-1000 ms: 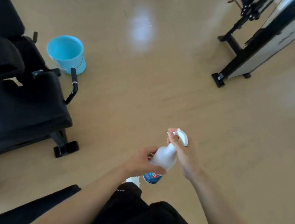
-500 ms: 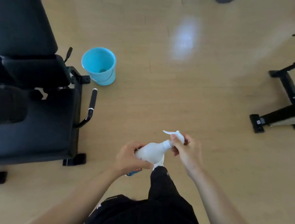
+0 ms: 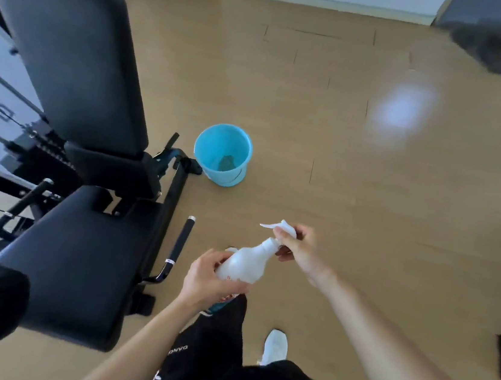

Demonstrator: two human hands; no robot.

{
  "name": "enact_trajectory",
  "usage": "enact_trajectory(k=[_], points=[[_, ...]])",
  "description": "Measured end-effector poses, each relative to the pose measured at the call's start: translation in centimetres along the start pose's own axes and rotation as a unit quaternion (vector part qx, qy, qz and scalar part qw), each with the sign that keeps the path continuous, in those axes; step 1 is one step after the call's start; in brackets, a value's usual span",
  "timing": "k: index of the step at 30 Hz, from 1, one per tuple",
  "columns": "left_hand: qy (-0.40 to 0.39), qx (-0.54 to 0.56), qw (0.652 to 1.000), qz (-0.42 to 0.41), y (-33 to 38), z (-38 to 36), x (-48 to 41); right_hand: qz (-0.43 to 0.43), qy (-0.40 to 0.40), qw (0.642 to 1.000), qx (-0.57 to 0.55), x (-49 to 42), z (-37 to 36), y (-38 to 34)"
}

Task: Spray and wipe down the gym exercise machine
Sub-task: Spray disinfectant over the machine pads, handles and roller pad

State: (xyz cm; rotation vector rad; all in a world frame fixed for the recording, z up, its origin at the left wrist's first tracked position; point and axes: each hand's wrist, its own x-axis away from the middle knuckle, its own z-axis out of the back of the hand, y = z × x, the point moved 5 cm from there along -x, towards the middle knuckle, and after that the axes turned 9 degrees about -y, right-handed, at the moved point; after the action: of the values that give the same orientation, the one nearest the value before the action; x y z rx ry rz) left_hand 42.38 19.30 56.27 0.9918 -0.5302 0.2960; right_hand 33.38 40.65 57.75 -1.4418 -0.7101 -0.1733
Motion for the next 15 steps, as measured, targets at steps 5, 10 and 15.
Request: enact_trajectory(k=[5, 10, 15], points=[[0.013, 0.053, 0.998, 0.01, 1.0, 4.2, -10.8, -0.029, -0.006, 0.999, 0.014, -12.6, 0.4, -3.5], [0.002, 0.049, 0.998, 0.032, 1.7, 8.9, -22.5, -0.058, -0.015, 0.998, 0.008, -24.9, 0.6, -6.8], [-0.019, 0.047, 0.997, 0.051, 2.4, 11.4, -32.4, -0.075, -0.017, 0.997, 0.016, -35.0, 1.9, -8.8]])
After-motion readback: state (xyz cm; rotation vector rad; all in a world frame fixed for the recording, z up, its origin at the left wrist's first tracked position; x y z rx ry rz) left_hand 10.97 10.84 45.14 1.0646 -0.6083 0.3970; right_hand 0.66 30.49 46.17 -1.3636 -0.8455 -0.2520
